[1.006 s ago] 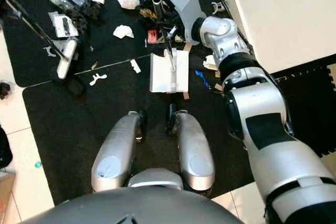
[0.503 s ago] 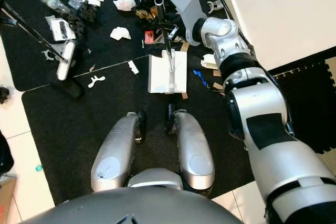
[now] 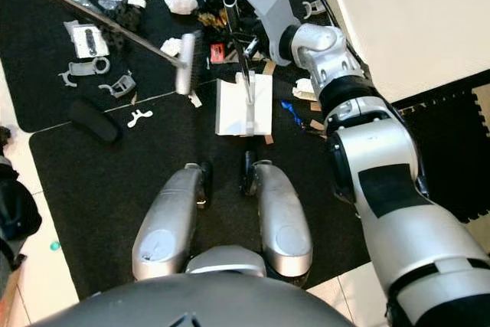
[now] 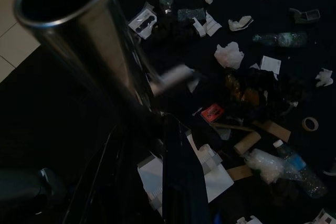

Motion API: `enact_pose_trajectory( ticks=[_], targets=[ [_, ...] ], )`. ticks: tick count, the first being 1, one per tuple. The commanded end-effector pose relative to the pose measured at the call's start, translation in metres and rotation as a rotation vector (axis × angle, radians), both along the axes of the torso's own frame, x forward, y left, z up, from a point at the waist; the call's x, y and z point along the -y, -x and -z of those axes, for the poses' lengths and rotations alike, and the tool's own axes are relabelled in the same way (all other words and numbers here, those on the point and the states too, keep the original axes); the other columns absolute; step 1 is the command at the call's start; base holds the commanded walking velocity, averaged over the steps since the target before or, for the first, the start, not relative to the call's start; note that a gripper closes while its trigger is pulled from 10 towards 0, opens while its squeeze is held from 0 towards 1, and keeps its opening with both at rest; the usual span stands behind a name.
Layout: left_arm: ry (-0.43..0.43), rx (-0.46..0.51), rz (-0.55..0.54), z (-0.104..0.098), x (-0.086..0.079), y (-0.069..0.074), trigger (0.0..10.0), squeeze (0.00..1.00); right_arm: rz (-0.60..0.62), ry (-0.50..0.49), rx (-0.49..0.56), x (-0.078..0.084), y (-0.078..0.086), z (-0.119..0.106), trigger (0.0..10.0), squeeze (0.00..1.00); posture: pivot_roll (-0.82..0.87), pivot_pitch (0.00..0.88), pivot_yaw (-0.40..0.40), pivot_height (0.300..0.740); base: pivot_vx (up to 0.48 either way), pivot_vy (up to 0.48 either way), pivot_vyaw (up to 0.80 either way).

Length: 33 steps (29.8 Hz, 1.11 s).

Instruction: Sweep floor

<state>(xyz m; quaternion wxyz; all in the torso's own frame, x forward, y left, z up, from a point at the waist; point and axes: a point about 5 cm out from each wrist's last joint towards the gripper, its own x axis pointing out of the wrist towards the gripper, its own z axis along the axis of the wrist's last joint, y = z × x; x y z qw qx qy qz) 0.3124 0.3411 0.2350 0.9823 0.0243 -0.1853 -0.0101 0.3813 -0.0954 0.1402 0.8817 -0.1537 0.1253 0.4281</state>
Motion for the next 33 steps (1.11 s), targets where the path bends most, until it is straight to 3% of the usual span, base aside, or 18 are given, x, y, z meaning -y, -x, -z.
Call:
enact_pose_trajectory(
  ticks=[1, 3, 4, 5, 11, 13, 17, 18, 22, 28, 30, 31, 33],
  targets=[
    [-0.168, -0.015, -0.052, -0.015, -0.015, 0.013, 10.0, 0.0, 0.035, 0.033, -0.137, 0.01, 0.012, 0.032, 10.0, 0.0, 0.05, 0.275, -0.079, 0.74, 0.0, 0.0, 0.0],
    [-0.271, -0.071, -0.093, -0.019, -0.027, 0.022, 10.0, 0.0, 0.035, 0.032, -0.137, 0.01, 0.012, 0.032, 10.0, 0.0, 0.06, 0.273, -0.077, 0.74, 0.0, 0.0, 0.0],
    [-0.271, -0.071, -0.093, -0.019, -0.027, 0.022, 10.0, 0.0, 0.035, 0.032, -0.137, 0.01, 0.012, 0.032, 10.0, 0.0, 0.06, 0.273, -0.077, 0.74, 0.0, 0.0, 0.0],
    [-0.311, -0.095, -0.106, -0.033, -0.043, 0.037, 10.0, 0.0, 0.034, 0.033, -0.138, 0.01, 0.012, 0.032, 10.0, 0.0, 0.07, 0.271, -0.079, 0.74, 0.0, 0.0, 0.0],
    [-0.379, -0.151, -0.134, -0.049, -0.06, 0.05, 10.0, 0.0, 0.03, 0.039, -0.14, 0.01, 0.013, 0.033, 10.0, 0.0, 0.08, 0.268, -0.083, 0.74, 0.0, 0.0, 0.0],
    [-0.429, -0.195, -0.155, -0.045, -0.063, 0.05, 10.0, 0.0, 0.029, 0.04, -0.14, 0.009, 0.013, 0.033, 10.0, 0.0, 0.08, 0.269, -0.087, 0.74, 0.0, 0.0, 0.0],
    [-0.564, -0.328, -0.176, -0.017, -0.06, 0.042, 10.0, 0.0, 0.023, 0.04, -0.14, 0.007, 0.013, 0.033, 10.0, 0.0, 0.07, 0.273, -0.093, 0.74, 0.0, 0.0, 0.0],
    [-0.564, -0.328, -0.176, -0.017, -0.06, 0.042, 10.0, 0.0, 0.023, 0.04, -0.14, 0.007, 0.013, 0.033, 10.0, 0.0, 0.07, 0.273, -0.093, 0.74, 0.0, 0.0, 0.0],
    [-0.609, -0.374, -0.208, 0.014, -0.051, 0.031, 10.0, 0.0, 0.024, 0.039, -0.14, 0.007, 0.013, 0.032, 10.0, 0.0, 0.07, 0.276, -0.094, 0.74, 0.0, 0.0, 0.0],
    [-0.576, -0.368, -0.262, 0.034, -0.045, 0.024, 10.0, 0.0, 0.033, 0.04, -0.144, 0.012, 0.013, 0.033, 10.0, 0.0, 0.04, 0.284, -0.092, 0.74, 0.0, 0.0, 0.0],
    [-0.511, -0.345, -0.279, 0.042, -0.042, 0.022, 10.0, 0.0, 0.035, 0.04, -0.144, 0.013, 0.013, 0.034, 10.0, 0.0, 0.04, 0.284, -0.093, 0.74, 0.0, 0.0, 0.0],
    [-0.409, -0.306, -0.293, 0.049, -0.038, 0.02, 10.0, 0.0, 0.036, 0.04, -0.145, 0.013, 0.013, 0.034, 10.0, 0.0, 0.04, 0.287, -0.094, 0.74, 0.0, 0.0, 0.0],
    [-0.361, -0.285, -0.298, 0.051, -0.036, 0.019, 10.0, 0.0, 0.036, 0.039, -0.145, 0.013, 0.013, 0.034, 10.0, 0.0, 0.04, 0.287, -0.094, 0.74, 0.0, 0.0, 0.0]
  ],
)
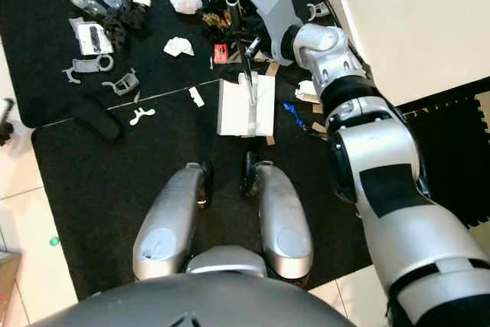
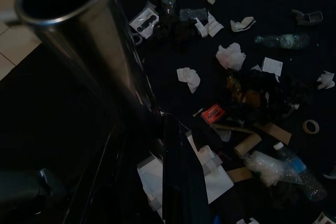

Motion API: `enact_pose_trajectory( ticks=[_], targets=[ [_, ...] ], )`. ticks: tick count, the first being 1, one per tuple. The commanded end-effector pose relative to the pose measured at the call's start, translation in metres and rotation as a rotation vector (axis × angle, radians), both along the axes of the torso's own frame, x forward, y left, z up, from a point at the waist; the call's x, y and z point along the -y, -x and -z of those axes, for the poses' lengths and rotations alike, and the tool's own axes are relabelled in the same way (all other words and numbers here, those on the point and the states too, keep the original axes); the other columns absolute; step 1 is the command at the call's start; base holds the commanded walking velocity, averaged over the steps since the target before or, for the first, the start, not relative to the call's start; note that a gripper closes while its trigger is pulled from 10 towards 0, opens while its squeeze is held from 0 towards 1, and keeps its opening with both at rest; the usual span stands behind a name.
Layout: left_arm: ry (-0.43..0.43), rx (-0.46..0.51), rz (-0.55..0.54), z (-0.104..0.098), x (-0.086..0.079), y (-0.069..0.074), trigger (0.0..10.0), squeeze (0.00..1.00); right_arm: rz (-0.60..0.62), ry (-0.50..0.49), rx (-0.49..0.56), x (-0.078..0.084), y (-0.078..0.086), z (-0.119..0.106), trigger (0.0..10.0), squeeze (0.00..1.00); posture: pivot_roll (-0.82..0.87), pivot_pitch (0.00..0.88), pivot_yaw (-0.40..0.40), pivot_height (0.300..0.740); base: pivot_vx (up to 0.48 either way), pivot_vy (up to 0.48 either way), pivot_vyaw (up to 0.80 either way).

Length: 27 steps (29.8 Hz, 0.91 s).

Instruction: Sweep floor

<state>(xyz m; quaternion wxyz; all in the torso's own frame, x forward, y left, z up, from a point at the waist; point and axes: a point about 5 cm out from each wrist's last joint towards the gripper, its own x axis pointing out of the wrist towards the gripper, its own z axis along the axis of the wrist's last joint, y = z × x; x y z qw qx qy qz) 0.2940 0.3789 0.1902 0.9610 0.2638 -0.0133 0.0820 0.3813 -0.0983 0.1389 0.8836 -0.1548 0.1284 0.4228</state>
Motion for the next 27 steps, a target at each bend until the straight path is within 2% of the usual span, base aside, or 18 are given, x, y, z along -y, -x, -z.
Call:
enact_pose_trajectory(
  ticks=[1, 3, 4, 7, 8, 13, 14, 15, 16, 17, 18, 19, 20, 21, 24, 27],
  targets=[
    [0.127, 0.089, -0.024, 0.01, 0.004, 0.0, 10.0, 0.0, 0.026, 0.032, -0.143, 0.01, 0.013, 0.032, 10.0, 0.0, 0.04, 0.287, -0.094, 0.74, 0.0, 0.0, 0.0],
    [0.21, 0.15, -0.045, 0.015, 0.007, -0.001, 10.0, 0.0, 0.025, 0.03, -0.143, 0.01, 0.013, 0.032, 10.0, 0.0, 0.03, 0.292, -0.1, 0.74, 0.0, 0.0, 0.0],
    [0.21, 0.15, -0.045, 0.015, 0.007, -0.001, 10.0, 0.0, 0.025, 0.03, -0.143, 0.01, 0.013, 0.032, 10.0, 0.0, 0.03, 0.292, -0.1, 0.74, 0.0, 0.0, 0.0],
    [0.348, 0.228, -0.105, 0.025, 0.011, -0.002, 10.0, 0.0, 0.023, 0.028, -0.145, 0.01, 0.013, 0.032, 10.0, 0.0, 0.02, 0.296, -0.103, 0.74, 0.0, 0.0, 0.0],
    [0.348, 0.228, -0.105, 0.025, 0.011, -0.002, 10.0, 0.0, 0.023, 0.028, -0.145, 0.01, 0.013, 0.032, 10.0, 0.0, 0.02, 0.296, -0.103, 0.74, 0.0, 0.0, 0.0],
    [0.453, 0.305, -0.297, 0.048, 0.011, 0.008, 10.0, 0.0, 0.026, 0.029, -0.146, 0.013, 0.013, 0.032, 10.0, 0.0, 0.01, 0.296, -0.107, 0.74, 0.0, 0.0, 0.0],
    [0.509, 0.344, -0.325, 0.051, 0.011, 0.01, 10.0, 0.0, 0.028, 0.029, -0.146, 0.014, 0.013, 0.032, 10.0, 0.0, 0.01, 0.295, -0.107, 0.74, 0.0, 0.0, 0.0],
    [0.509, 0.344, -0.325, 0.051, 0.011, 0.01, 10.0, 0.0, 0.028, 0.029, -0.146, 0.014, 0.013, 0.032, 10.0, 0.0, 0.01, 0.295, -0.107, 0.74, 0.0, 0.0, 0.0],
    [0.585, 0.397, -0.347, 0.053, 0.013, 0.011, 10.0, 0.0, 0.03, 0.03, -0.145, 0.014, 0.013, 0.032, 10.0, 0.0, 0.01, 0.295, -0.107, 0.74, 0.0, 0.0, 0.0],
    [0.663, 0.441, -0.353, 0.054, 0.016, 0.01, 10.0, 0.0, 0.03, 0.031, -0.145, 0.014, 0.013, 0.032, 10.0, 0.0, 0.01, 0.294, -0.114, 0.74, 0.0, 0.0, 0.0],
    [0.663, 0.441, -0.353, 0.054, 0.016, 0.01, 10.0, 0.0, 0.03, 0.031, -0.145, 0.014, 0.013, 0.032, 10.0, 0.0, 0.01, 0.294, -0.114, 0.74, 0.0, 0.0, 0.0],
    [0.749, 0.485, -0.347, 0.055, 0.019, 0.009, 10.0, 0.0, 0.03, 0.031, -0.145, 0.014, 0.012, 0.031, 10.0, 0.0, 0.01, 0.294, -0.115, 0.74, 0.0, 0.0, 0.0],
    [0.9, 0.566, -0.315, 0.053, 0.026, 0.002, 10.0, 0.0, 0.028, 0.031, -0.142, 0.013, 0.012, 0.03, 10.0, 0.0, 0.01, 0.293, -0.122, 0.74, 0.0, 0.0, 0.0],
    [0.9, 0.566, -0.315, 0.053, 0.026, 0.002, 10.0, 0.0, 0.028, 0.031, -0.142, 0.013, 0.012, 0.03, 10.0, 0.0, 0.01, 0.293, -0.122, 0.74, 0.0, 0.0, 0.0],
    [1.029, 0.639, -0.273, 0.047, 0.033, -0.007, 10.0, 0.0, 0.025, 0.03, -0.14, 0.012, 0.011, 0.029, 10.0, 0.0, 0.01, 0.293, -0.125, 0.74, 0.0, 0.0, 0.0],
    [1.05, 0.661, -0.236, 0.04, 0.038, -0.013, 10.0, 0.0, 0.023, 0.03, -0.14, 0.011, 0.011, 0.029, 10.0, 0.0, 0.01, 0.293, -0.125, 0.74, 0.0, 0.0, 0.0]
  ],
)
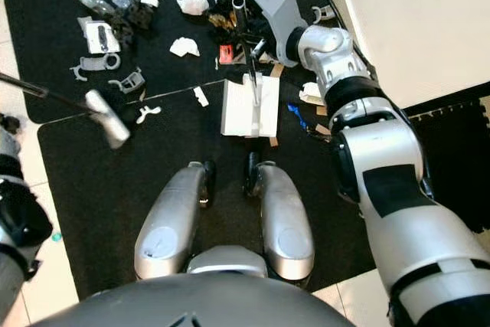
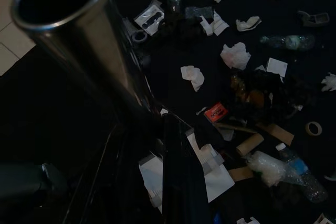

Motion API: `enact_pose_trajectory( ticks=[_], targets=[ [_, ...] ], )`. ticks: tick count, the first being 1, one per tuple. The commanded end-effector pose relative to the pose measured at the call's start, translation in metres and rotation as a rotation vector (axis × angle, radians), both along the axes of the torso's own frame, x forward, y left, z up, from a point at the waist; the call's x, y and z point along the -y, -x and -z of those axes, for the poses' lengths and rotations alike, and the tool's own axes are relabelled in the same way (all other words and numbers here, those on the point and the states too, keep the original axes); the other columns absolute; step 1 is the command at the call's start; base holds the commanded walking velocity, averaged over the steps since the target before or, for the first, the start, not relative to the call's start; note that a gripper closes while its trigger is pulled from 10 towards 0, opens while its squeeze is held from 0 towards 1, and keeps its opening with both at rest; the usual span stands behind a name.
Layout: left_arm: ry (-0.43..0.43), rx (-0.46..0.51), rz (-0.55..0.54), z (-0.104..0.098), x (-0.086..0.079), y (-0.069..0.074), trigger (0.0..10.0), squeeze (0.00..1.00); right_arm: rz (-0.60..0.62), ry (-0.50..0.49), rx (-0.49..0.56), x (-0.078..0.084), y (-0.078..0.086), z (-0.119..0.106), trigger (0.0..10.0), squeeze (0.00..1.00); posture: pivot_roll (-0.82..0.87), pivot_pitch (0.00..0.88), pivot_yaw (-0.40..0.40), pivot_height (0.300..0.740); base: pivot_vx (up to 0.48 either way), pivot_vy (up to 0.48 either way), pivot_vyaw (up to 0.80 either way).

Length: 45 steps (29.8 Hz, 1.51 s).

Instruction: Sweep floor

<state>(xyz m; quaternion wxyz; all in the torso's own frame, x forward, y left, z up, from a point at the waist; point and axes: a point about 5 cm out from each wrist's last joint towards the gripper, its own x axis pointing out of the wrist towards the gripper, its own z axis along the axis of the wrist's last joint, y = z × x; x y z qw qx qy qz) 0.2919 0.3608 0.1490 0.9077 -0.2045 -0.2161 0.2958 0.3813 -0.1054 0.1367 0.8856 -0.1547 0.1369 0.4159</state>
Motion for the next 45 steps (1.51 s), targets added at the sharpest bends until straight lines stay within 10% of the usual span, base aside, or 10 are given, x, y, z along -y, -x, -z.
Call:
enact_pose_trajectory(
  ticks=[1, 9, 14, 16, 21, 26, 31, 45],
  targets=[
    [0.131, 0.145, 0.116, -0.007, 0.025, -0.021, 10.0, 0.0, 0.006, 0.02, -0.127, 0.004, 0.011, 0.027, 10.0, 0.0, 0.01, 0.293, -0.125, 0.74, 0.0, 0.0, 0.0],
    [0.216, 0.285, 0.37, -0.023, 0.066, -0.048, 10.0, 0.0, 0.012, 0.023, -0.125, 0.006, 0.011, 0.026, 10.0, 0.0, 0.0, 0.291, -0.122, 0.74, 0.0, 0.0, 0.0],
    [0.123, 0.296, 0.429, -0.037, 0.073, -0.05, 10.0, 0.0, 0.017, 0.016, -0.12, 0.005, 0.01, 0.024, 10.0, 0.0, 0.0, 0.29, -0.109, 0.74, 0.0, 0.0, 0.0],
    [0.032, 0.263, 0.417, -0.046, 0.066, -0.048, 10.0, 0.0, 0.019, 0.014, -0.119, 0.006, 0.01, 0.024, 10.0, 0.0, 0.0, 0.292, -0.106, 0.74, 0.0, 0.0, 0.0],
    [-0.631, -0.153, 0.362, -0.078, 0.031, -0.038, 10.0, 0.0, 0.03, 0.018, -0.124, 0.011, 0.011, 0.027, 10.0, 0.0, 0.01, 0.294, -0.102, 0.74, 0.0, 0.0, 0.0],
    [-1.039, -0.302, 0.344, -0.119, 0.018, -0.029, 10.0, 0.0, 0.034, 0.017, -0.13, 0.011, 0.012, 0.03, 10.0, 0.0, 0.05, 0.292, -0.091, 0.74, 0.0, 0.0, 0.0],
    [-1.215, -0.333, 0.427, -0.134, 0.029, -0.031, 10.0, 0.0, 0.036, 0.009, -0.134, 0.009, 0.013, 0.032, 10.0, 0.0, 0.07, 0.285, -0.082, 0.74, 0.0, 0.0, 0.0],
    [-1.141, -0.218, 0.694, -0.082, 0.115, -0.066, 10.0, 0.0, 0.078, -0.022, -0.148, 0.012, 0.018, 0.042, 10.0, 0.0, 0.05, 0.271, -0.062, 0.74, 0.0, 0.0, 0.0]
  ],
)
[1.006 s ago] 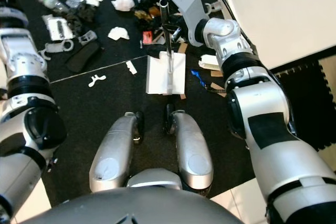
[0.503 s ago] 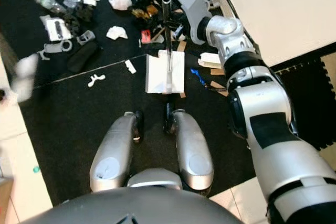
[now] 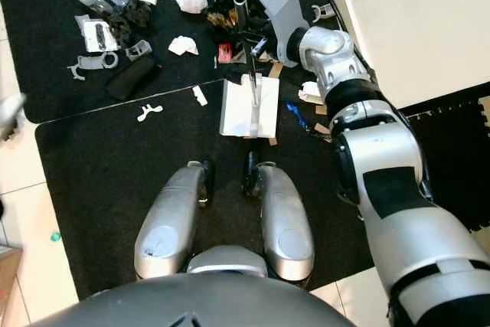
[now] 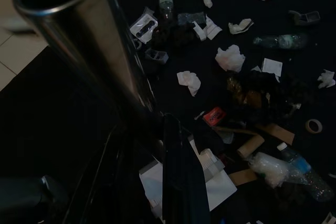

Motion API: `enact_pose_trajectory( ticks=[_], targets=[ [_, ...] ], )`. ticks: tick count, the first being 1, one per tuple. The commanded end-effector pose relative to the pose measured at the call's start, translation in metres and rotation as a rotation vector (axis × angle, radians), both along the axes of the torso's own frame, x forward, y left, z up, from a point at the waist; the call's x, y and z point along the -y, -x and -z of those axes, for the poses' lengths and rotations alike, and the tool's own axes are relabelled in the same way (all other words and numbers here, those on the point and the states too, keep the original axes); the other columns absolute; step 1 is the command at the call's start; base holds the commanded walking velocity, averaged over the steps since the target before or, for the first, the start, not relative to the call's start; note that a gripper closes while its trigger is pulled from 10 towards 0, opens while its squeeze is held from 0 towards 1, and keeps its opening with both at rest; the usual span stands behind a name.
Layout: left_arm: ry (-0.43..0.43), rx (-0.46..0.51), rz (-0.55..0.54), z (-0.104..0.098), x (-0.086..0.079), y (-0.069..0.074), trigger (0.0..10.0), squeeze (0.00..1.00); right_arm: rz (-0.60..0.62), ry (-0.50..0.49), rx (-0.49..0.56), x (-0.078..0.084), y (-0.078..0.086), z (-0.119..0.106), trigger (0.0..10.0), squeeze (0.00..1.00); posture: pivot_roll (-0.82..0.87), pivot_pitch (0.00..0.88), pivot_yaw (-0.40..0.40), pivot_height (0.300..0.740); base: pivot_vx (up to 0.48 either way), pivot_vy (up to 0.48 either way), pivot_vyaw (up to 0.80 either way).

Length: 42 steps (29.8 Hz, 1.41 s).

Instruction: Sweep floor

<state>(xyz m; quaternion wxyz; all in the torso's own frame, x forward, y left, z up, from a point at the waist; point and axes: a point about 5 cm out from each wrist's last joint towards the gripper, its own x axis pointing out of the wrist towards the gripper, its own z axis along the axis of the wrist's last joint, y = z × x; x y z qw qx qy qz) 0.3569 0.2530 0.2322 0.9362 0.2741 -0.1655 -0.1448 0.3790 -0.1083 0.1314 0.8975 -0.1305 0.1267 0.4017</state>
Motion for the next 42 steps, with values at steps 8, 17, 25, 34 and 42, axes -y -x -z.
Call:
enact_pose_trajectory(
  ticks=[8, 17, 25, 34, 42],
  targets=[
    [-0.133, -0.041, 0.137, 0.033, 0.053, -0.004, 10.0, 0.0, 0.142, -0.023, -0.091, 0.016, 0.013, 0.035, 10.0, 0.0, 0.05, 0.268, -0.049, 0.74, 0.0, 0.0, 0.0],
    [-0.207, -0.065, 0.031, 0.049, 0.051, -0.006, 10.0, 0.0, 0.214, -0.039, -0.021, 0.017, 0.012, 0.035, 10.0, 0.0, 0.06, 0.257, -0.034, 0.74, 0.0, 0.0, 0.0],
    [0.059, -0.097, -0.194, 0.063, 0.026, -0.003, 10.0, 0.0, 0.271, -0.116, -0.057, 0.017, 0.017, 0.044, 10.0, 0.0, 0.1, 0.199, -0.014, 0.74, 0.0, 0.0, 0.0],
    [0.044, -0.068, -0.296, 0.072, 0.005, 0.011, 10.0, 0.0, 0.313, -0.219, -0.014, 0.01, 0.013, 0.036, 10.0, 0.0, 0.13, 0.081, 0.026, 0.74, 0.0, 0.0, 0.0],
    [0.054, -0.051, -0.276, 0.062, 0.003, 0.011, 10.0, 0.0, 0.34, -0.28, 0.004, 0.012, 0.013, 0.034, 10.0, 0.0, 0.12, 0.0, 0.053, 0.74, 0.0, 0.0, 0.0]
  ],
)
